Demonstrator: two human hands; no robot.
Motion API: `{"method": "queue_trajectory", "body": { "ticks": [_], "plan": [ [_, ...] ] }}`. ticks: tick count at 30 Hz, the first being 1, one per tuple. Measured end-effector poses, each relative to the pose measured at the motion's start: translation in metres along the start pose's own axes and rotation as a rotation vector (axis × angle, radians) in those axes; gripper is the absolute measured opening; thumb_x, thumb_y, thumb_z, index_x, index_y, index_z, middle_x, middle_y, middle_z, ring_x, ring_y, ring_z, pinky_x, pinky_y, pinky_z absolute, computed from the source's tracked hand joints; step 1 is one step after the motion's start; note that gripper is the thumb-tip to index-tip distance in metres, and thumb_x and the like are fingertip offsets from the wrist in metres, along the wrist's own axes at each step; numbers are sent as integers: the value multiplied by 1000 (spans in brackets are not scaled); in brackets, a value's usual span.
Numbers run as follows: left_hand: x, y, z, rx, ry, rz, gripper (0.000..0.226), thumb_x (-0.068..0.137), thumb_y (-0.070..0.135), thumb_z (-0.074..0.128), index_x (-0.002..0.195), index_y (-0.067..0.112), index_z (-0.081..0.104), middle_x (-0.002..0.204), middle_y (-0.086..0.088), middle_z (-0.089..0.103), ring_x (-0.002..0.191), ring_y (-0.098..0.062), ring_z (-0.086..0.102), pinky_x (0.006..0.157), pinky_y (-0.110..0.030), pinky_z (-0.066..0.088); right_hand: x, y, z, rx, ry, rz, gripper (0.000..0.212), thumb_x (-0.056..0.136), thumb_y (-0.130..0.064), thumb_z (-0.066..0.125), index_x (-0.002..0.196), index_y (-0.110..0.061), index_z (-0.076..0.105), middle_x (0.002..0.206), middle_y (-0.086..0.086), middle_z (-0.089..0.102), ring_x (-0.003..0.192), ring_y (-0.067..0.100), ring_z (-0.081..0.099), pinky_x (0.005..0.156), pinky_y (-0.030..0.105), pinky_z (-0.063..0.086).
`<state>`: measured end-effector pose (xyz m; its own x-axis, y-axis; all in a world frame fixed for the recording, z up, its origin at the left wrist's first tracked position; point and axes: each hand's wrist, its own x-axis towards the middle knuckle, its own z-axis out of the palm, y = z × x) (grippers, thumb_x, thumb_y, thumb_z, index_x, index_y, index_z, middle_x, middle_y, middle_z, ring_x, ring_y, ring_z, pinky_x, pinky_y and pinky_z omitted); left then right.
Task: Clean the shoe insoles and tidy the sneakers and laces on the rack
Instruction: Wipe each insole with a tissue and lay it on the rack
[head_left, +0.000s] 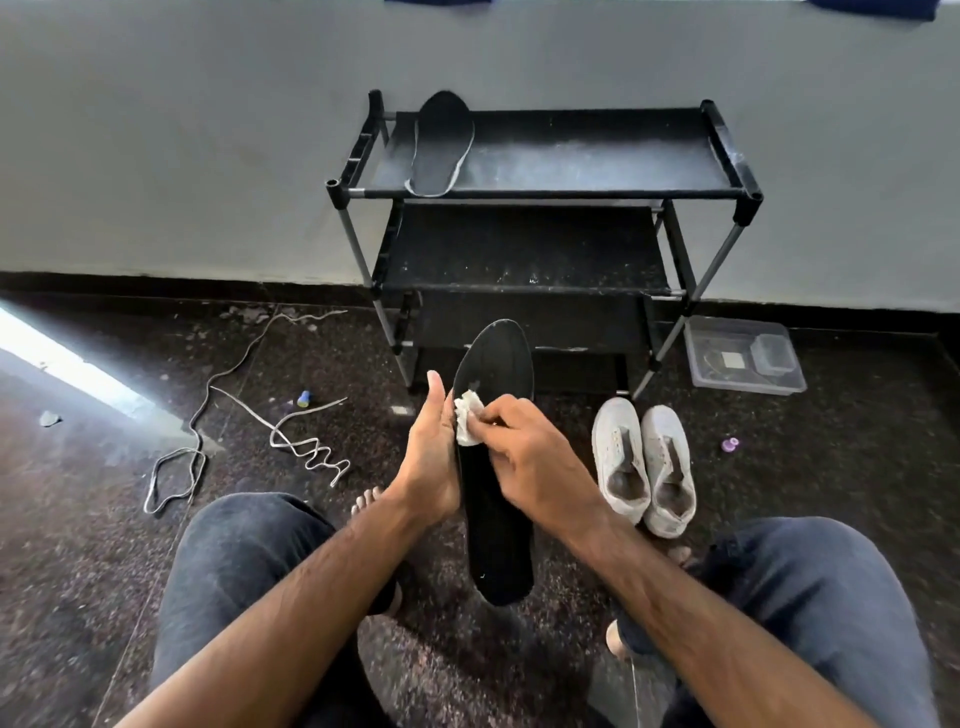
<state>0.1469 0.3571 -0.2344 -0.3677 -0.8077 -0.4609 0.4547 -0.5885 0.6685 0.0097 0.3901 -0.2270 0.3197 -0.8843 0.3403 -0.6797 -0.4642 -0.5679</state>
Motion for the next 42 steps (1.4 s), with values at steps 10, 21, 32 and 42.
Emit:
{"method": "queue_trajectory", "body": {
  "ticks": [10, 21, 32, 42],
  "plan": [
    [8, -4, -2, -60, 17, 42, 81, 100, 70, 23, 138, 9, 59, 129, -20, 68, 118, -31, 68, 98, -42, 56, 24, 1, -18, 122, 233, 166, 22, 94, -4, 67, 114, -7, 76, 97, -1, 64, 89, 9, 62, 81, 24, 55],
    [12, 6, -7, -79, 31, 7, 73, 101, 63, 38, 133, 2, 63, 129, -26, 66, 117, -36, 66, 101, -45, 54, 16, 7, -31, 519, -160, 154, 23, 87, 5, 73, 106, -7, 79, 97, -3, 69, 93, 8, 67, 85, 20, 51],
    [10, -8, -5, -98, 45, -4, 68, 100, 51, 44, 148, 4, 49, 145, -26, 55, 135, -38, 55, 111, -49, 47, 13, 17, -4, -231, 37, -11, 25, 100, -11, 56, 119, -4, 70, 103, 4, 57, 90, 17, 49, 74, 28, 54],
    [12, -7, -7, -123, 46, 27, 66, 103, 50, 42, 151, 4, 43, 145, -29, 54, 131, -38, 59, 99, -49, 56, 16, 10, -20, -55, 175, 115, 20, 98, -5, 60, 113, -1, 73, 100, 5, 59, 90, 19, 58, 80, 25, 53]
  ]
}}
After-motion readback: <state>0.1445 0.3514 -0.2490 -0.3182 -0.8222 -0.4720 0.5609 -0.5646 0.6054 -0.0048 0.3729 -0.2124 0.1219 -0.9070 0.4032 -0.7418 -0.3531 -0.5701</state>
